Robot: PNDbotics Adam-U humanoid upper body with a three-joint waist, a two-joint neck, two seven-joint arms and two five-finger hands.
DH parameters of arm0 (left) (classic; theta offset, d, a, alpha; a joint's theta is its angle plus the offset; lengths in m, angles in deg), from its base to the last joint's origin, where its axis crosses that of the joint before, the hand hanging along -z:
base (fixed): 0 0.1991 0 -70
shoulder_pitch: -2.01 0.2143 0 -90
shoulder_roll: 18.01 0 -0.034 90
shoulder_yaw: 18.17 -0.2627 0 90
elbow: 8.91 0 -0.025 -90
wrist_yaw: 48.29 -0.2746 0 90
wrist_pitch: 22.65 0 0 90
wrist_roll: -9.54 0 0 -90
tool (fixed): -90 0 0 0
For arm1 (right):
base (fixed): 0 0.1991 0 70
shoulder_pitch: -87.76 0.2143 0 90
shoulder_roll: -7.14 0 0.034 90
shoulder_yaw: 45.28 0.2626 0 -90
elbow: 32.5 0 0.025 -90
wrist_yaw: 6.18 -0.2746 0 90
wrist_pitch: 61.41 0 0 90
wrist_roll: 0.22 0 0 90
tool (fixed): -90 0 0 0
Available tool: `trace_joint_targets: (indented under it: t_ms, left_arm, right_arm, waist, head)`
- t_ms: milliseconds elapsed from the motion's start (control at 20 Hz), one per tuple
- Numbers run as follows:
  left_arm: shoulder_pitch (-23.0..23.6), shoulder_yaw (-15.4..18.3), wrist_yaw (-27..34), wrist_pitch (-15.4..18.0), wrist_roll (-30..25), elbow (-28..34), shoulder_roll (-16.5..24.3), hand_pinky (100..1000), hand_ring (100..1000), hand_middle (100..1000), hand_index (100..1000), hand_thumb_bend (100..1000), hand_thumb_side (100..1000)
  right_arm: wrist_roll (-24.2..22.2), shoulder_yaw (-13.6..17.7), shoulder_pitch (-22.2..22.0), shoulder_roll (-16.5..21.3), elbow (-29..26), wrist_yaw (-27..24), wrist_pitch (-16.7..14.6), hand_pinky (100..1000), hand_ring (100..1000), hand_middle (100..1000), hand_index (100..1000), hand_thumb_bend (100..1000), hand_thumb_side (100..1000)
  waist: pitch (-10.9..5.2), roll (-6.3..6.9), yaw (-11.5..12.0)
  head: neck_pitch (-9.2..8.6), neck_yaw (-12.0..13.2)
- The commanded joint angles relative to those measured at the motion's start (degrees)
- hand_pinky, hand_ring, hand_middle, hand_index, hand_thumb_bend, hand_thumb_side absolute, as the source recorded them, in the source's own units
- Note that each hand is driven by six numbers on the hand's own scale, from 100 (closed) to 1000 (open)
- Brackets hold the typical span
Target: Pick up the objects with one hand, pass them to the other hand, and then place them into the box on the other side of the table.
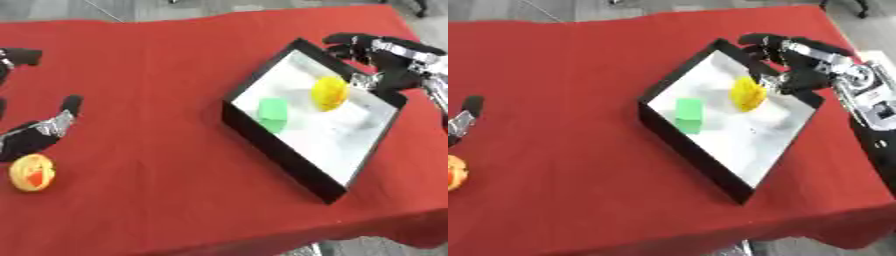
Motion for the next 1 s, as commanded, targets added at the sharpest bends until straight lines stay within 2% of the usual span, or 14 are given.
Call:
trace_joint_targets:
  t_ms: [50, 300, 550, 750, 1000]
  left_arm:
    - [-0.81, 1.89, 3.16, -2.13, -4.16, 0.57, 3.68, 922, 795, 629, 812, 318, 672]
    - [-1.49, 3.05, 10.35, -5.30, -11.59, 1.16, 8.84, 935, 797, 626, 814, 252, 710]
    - [-0.79, 1.99, 16.25, -6.71, -21.74, 2.20, 13.86, 943, 799, 646, 824, 239, 747]
    - [-0.78, 0.23, 17.74, -7.41, -28.47, 4.52, 17.25, 936, 804, 669, 833, 283, 760]
    - [-1.84, -3.29, 17.12, -7.76, -36.28, 6.65, 20.51, 933, 821, 711, 861, 440, 752]
  right_arm:
    - [-0.94, 1.50, 0.50, 2.73, -2.66, -6.95, 3.37, 1000, 1000, 1000, 1000, 100, 666]
    - [-2.01, 2.39, 0.42, 3.47, -3.80, -9.01, 5.71, 1000, 1000, 1000, 1000, 100, 677]
    - [-0.81, 2.84, 0.41, 3.71, -4.90, -9.88, 6.92, 1000, 1000, 1000, 1000, 100, 674]
    - [0.02, 2.93, 0.29, 3.62, -5.54, -9.84, 7.44, 1000, 1000, 1000, 1000, 100, 671]
    - [0.73, 2.70, 0.29, 3.42, -6.50, -10.14, 7.79, 1000, 1000, 1000, 1000, 100, 660]
  waist:
    - [-1.71, 0.90, 0.19]
    - [-1.86, 1.18, 0.52]
    - [-1.74, 1.32, 0.72]
    - [-1.66, 1.31, 0.77]
    - [-1.63, 1.31, 0.72]
  head:
    - [0.16, 1.58]
    - [0.49, 3.20]
    - [0.51, 4.53]
    - [0.52, 5.44]
    - [0.56, 6.09]
